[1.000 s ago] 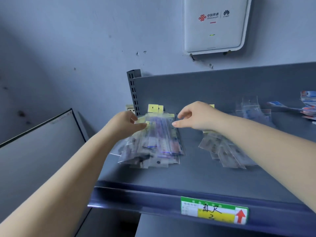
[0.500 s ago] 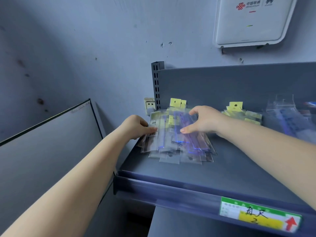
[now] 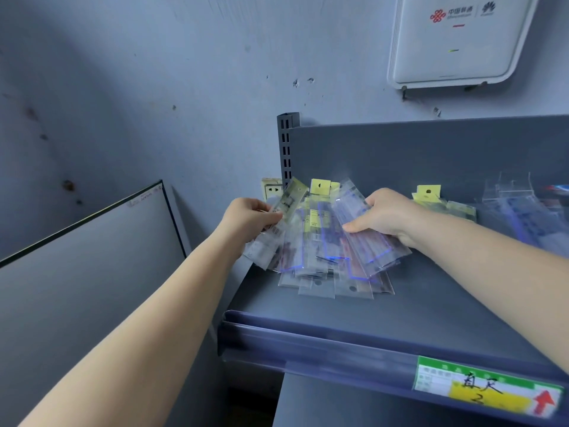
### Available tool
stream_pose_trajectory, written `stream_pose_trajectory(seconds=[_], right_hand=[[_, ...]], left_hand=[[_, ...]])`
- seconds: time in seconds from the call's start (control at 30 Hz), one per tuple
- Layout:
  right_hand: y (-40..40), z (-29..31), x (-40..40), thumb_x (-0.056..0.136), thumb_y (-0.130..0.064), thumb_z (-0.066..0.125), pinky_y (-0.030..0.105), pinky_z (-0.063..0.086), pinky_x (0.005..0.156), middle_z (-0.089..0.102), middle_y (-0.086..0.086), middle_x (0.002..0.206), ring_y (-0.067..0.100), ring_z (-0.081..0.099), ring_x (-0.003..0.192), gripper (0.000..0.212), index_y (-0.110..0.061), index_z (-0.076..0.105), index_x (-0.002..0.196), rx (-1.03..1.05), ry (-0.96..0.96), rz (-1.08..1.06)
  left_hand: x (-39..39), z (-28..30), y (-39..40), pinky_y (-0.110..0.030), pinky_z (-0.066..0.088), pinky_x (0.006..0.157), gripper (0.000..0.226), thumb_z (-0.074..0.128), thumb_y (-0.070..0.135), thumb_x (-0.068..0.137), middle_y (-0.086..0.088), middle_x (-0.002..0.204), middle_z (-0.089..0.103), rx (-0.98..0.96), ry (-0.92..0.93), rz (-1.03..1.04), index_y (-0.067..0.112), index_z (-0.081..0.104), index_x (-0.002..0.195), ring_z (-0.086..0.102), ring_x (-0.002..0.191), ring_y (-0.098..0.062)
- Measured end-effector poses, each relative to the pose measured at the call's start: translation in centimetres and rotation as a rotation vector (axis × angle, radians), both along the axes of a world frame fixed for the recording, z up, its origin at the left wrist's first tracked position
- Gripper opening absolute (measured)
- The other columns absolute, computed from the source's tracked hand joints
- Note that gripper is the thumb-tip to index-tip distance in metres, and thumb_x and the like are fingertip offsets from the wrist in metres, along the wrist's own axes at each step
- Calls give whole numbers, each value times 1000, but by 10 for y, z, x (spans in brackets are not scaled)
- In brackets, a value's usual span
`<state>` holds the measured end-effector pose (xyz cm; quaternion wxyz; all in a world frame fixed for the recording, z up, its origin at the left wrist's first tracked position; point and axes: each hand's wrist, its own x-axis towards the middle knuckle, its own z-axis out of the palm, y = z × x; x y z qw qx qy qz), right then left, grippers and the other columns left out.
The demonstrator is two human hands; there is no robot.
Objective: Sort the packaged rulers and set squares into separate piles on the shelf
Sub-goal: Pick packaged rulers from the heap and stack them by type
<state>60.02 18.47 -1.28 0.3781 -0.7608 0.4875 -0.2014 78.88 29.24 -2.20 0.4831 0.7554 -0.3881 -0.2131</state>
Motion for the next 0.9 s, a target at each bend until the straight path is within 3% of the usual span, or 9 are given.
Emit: stream_pose_trajectory(seconds=[0.07,0.17,0.3,0.47,0.53,0.67,0.77,0.83,0.9], right_hand=[[-1,2,-2,75,-14,76,28,43,69,58,11,95,26,55,81,36,-2,56,102,-36,-55,-11],[-2,5,-6,78,-7,73,26,45,69,60,11,95,20,57,77,29,-4,58,103,5,-173,-5],[-4,14,-18,80,-5,71,25,42,63,61,7,79,12,57,62,24,-1,63,102,93,-330,-9],[-1,32,-38,82,3,65,10,47,46,60,4,70,1,57,41,7,-3,62,85,198,-582,56],[0,36,-48,82,3,65,10,49,49,60,1,71,1,58,44,10,-7,62,81,212,-651,60],[2,41,-71,83,-3,65,12,48,51,61,-1,71,3,57,53,11,-12,59,82,238,-700,35],[0,41,-87,83,-4,66,23,47,64,62,-1,66,7,58,52,12,-13,60,77,266,-713,37],[-3,42,-98,82,-4,67,30,46,75,63,-2,61,11,58,59,10,-12,61,77,276,-719,33],[-6,42,-110,82,-5,67,31,47,76,64,-2,63,12,58,62,10,-12,62,78,288,-731,25]], left_hand=[[-7,4,1,-18,35,45,10,69,16,84,-5,72,59,-52,59,2,9,63,86,44,45,-9],[-16,12,4,-12,31,34,13,65,14,87,-3,66,60,-132,176,-6,12,58,76,45,34,-4],[-35,26,6,-24,54,45,14,49,5,95,-13,70,68,-226,485,-122,8,46,82,66,48,-16],[-58,40,-1,-25,55,45,9,41,0,97,-14,83,66,-265,510,-161,7,46,95,65,48,-14],[-67,44,-5,-25,54,47,14,42,6,98,-11,84,66,-275,543,-185,7,49,110,63,50,-14],[-88,48,-16,-23,45,49,35,35,37,101,-3,73,64,-217,576,-170,11,52,118,47,58,-14],[-105,48,-28,-22,34,45,39,33,43,100,-1,68,57,-188,568,-140,12,57,104,38,54,-13],[-118,48,-34,-19,31,43,25,40,24,101,-3,68,48,-195,566,-157,13,56,86,34,52,-12],[-131,47,-40,-20,34,44,27,43,4,96,-2,59,48,-195,541,-187,10,57,73,38,47,-12]])
